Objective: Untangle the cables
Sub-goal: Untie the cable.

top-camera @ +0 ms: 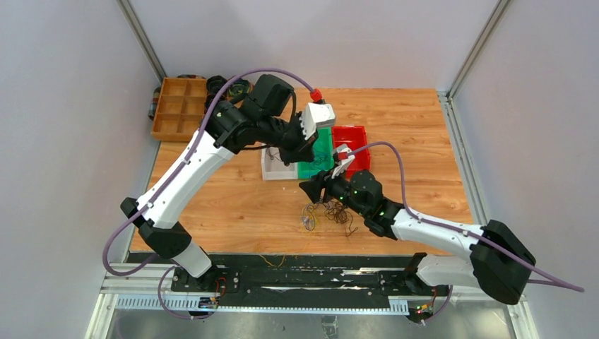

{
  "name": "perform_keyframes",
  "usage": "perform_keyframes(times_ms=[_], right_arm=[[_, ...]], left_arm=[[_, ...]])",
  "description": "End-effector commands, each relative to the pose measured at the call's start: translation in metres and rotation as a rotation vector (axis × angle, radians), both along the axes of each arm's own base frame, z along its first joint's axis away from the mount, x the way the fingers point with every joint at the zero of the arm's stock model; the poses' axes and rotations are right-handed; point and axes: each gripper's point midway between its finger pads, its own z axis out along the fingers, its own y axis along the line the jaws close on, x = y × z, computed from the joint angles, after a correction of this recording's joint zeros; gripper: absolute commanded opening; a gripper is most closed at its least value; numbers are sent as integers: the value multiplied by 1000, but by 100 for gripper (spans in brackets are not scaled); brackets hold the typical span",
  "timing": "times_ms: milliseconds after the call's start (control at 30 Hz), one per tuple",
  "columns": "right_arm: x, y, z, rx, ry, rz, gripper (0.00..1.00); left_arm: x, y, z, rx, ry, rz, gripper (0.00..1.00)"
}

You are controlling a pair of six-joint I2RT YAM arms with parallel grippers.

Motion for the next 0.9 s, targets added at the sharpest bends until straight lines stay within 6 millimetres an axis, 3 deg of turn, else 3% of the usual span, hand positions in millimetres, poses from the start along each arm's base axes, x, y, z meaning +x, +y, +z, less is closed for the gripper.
perform_keyframes(times_ms=[0,267,567,867], right_arm=[[-4,15,-7,22,19,28,51],[-7,21,-55,-18,117,38,44],[-17,13,-110,-54,215,20,43],[-32,-2,-137,-84,249,11,43]], left_arm=[[-1,7,42,-71,-97,14,0],[6,20,102,-154,-289,54,0],[16,47,175,-234,-535,155,0],[29,80,237,-292,-769,310,0]])
